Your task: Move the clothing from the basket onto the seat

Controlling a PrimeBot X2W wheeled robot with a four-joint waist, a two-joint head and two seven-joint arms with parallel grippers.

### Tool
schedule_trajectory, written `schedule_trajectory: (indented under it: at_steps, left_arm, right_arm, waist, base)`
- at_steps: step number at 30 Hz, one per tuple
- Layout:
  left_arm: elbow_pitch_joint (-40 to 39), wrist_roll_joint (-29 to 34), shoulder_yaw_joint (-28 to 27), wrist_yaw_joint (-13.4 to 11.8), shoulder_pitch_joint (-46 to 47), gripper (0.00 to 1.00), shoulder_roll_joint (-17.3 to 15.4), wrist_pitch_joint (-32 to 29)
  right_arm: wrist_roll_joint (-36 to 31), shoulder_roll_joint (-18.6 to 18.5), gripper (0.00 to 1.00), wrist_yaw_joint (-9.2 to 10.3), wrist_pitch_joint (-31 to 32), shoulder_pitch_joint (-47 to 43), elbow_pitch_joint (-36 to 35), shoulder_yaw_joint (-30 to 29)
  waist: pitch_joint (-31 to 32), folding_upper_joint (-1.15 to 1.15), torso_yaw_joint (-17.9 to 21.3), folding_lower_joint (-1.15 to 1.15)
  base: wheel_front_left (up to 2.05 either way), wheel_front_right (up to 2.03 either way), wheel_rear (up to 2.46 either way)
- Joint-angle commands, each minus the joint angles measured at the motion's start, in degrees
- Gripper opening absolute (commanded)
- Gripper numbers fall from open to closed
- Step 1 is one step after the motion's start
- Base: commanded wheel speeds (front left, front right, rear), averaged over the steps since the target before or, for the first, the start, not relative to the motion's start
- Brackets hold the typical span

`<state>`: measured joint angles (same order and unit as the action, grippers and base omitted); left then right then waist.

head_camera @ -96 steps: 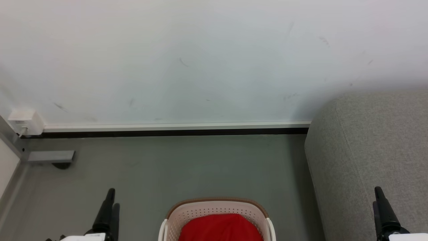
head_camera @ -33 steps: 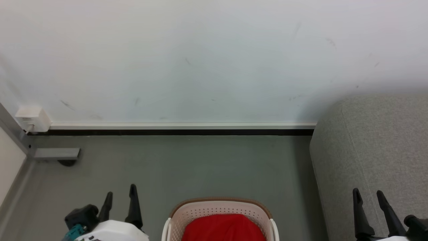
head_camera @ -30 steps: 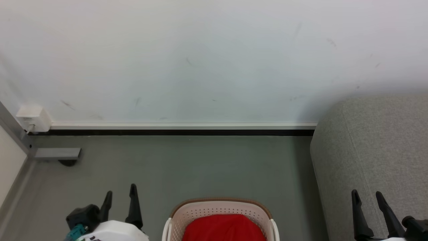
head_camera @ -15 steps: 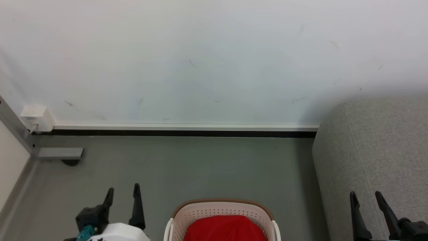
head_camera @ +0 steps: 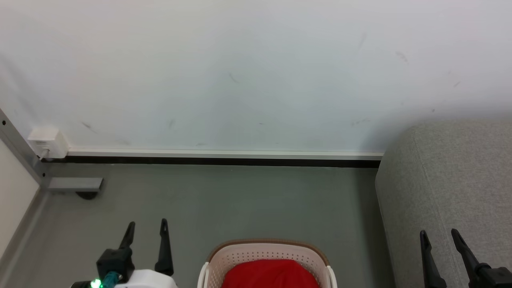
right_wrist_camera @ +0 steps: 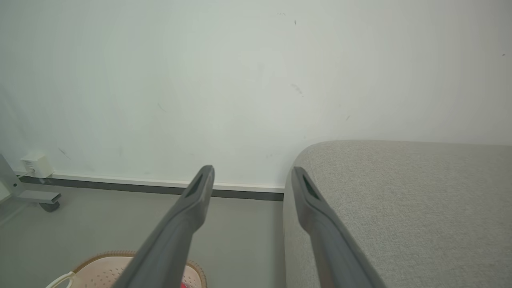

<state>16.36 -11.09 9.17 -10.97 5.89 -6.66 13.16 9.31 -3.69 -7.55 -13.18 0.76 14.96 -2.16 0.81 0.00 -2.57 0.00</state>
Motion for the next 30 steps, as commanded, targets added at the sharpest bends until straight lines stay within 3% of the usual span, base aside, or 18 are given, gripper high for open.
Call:
schedule_trajectory:
  at_steps: [1, 17, 30]
  left_arm:
    - [0.1, 1.2, -0.2, 0.1, -0.3, 1.00, -0.5, 0.6]
    - [0.8, 7.4, -0.8, -0.2, -0.4, 1.00, -0.4, 2.1]
    - [0.6, 6.8, -2.1, 0.7, -0.7, 1.00, 0.5, 2.0]
  right_arm:
    - [-1.0, -0.2, 1.00, 0.10, -0.6, -0.7, 0.0, -0.2]
    - [-4.6, -0.2, 1.00, 0.12, -2.2, -1.1, 1.3, -1.0]
    - [-3.0, 0.1, 1.00, 0.12, -2.1, -0.8, 1.5, -1.0]
  waist:
    - [0.0, 0.00, 0.0, 0.00]
    - [0.0, 0.00, -0.8, 0.00]
    - [-0.4, 0.00, -0.6, 0.00]
  base:
    - [0.00, 0.00, 0.00]
    - [0.00, 0.00, 0.00]
    - [0.00, 0.00, 0.00]
